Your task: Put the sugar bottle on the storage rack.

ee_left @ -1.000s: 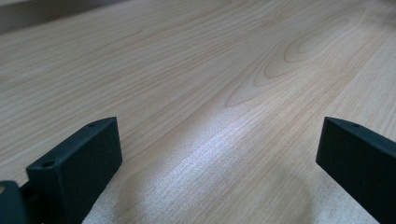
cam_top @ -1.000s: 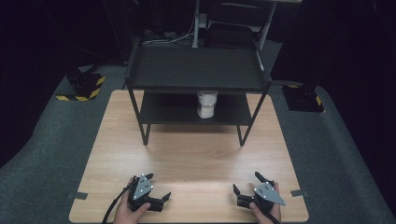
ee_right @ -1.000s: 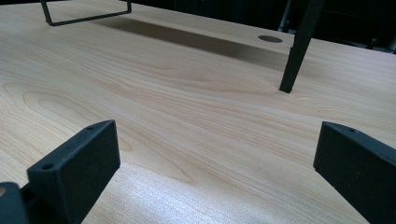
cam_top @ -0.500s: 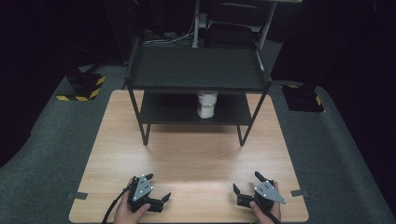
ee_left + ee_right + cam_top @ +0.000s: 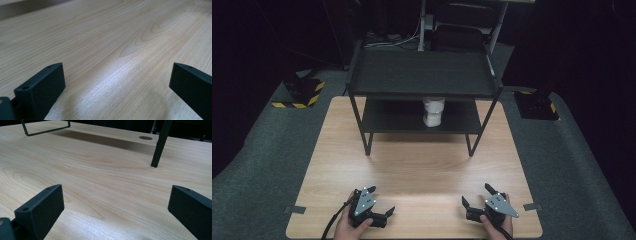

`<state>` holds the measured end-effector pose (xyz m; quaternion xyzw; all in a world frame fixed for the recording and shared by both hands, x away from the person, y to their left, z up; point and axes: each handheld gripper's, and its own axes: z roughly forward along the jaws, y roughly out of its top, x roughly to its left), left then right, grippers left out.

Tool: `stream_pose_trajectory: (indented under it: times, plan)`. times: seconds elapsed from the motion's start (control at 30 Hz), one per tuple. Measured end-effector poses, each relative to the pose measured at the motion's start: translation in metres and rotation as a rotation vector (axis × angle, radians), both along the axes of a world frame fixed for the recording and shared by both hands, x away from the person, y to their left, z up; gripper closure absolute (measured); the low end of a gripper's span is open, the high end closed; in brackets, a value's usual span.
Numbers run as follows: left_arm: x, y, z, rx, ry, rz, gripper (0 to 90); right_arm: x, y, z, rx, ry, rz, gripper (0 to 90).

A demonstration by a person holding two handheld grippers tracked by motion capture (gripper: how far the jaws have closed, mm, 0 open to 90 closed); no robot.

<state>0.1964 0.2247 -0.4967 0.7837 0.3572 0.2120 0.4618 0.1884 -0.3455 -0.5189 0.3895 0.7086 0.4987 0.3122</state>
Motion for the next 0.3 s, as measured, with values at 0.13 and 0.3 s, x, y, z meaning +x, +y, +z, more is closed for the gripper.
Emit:
stream_pose_trajectory:
  times: [0.13, 0.3]
  plan:
    - [0.0010, 0.0001, 0.0005, 0.001, 0.005, -0.004, 0.6, -0.0004, -0.0002, -0.0002, -0.005, -0.005, 0.003, 0.0]
    - [0.0001, 0.0000, 0.0006, 0.005, 0.002, -0.006, 0.6, 0.0019, -0.0004, 0.0020, -0.007, 0.012, 0.009, 0.0]
